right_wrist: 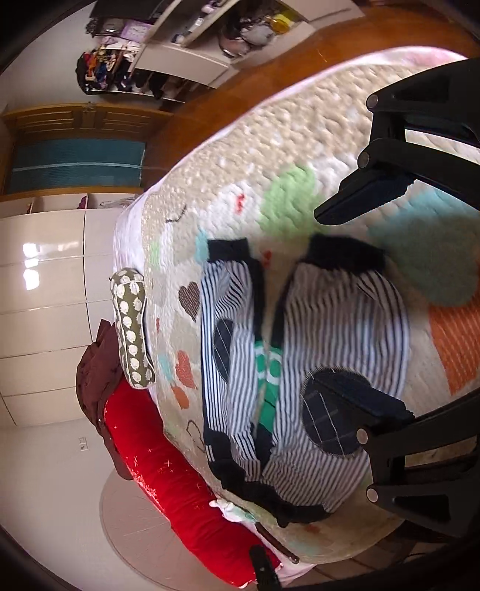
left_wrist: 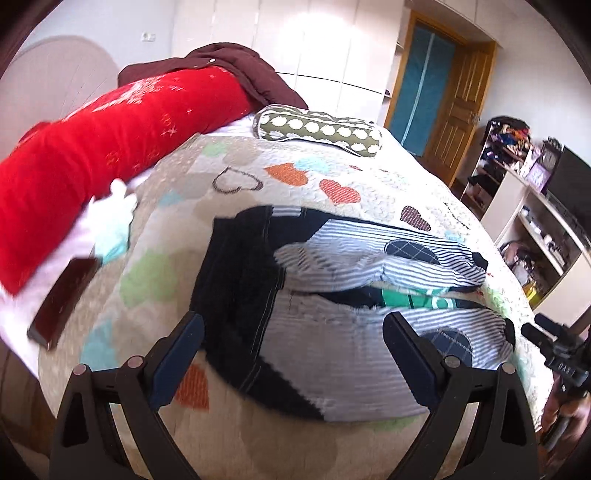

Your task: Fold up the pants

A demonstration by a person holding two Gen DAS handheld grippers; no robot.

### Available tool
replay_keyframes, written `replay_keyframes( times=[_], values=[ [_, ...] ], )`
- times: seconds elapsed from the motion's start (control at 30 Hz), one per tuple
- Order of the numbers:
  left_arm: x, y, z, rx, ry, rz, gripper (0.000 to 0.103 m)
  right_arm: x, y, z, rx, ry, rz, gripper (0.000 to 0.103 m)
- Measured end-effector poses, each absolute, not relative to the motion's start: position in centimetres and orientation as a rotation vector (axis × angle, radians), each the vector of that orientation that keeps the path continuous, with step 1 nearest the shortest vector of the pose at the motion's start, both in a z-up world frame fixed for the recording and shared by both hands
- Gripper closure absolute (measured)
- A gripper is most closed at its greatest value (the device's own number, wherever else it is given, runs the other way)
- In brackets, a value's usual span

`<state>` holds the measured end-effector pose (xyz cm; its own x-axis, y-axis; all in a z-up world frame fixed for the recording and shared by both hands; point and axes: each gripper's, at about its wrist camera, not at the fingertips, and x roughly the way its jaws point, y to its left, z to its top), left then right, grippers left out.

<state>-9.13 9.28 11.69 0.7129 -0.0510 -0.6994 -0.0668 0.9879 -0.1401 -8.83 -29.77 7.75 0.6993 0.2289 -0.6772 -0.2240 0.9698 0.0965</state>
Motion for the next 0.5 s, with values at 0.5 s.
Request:
replay_keyframes(
  times=[0.5],
  values=[
    [10.3, 6.3, 7.1, 0.179, 0.921, -0.087, 0.006, 8.9, -21.8, 5.8, -0.257, 0.846, 0.409, 0.016]
  ],
)
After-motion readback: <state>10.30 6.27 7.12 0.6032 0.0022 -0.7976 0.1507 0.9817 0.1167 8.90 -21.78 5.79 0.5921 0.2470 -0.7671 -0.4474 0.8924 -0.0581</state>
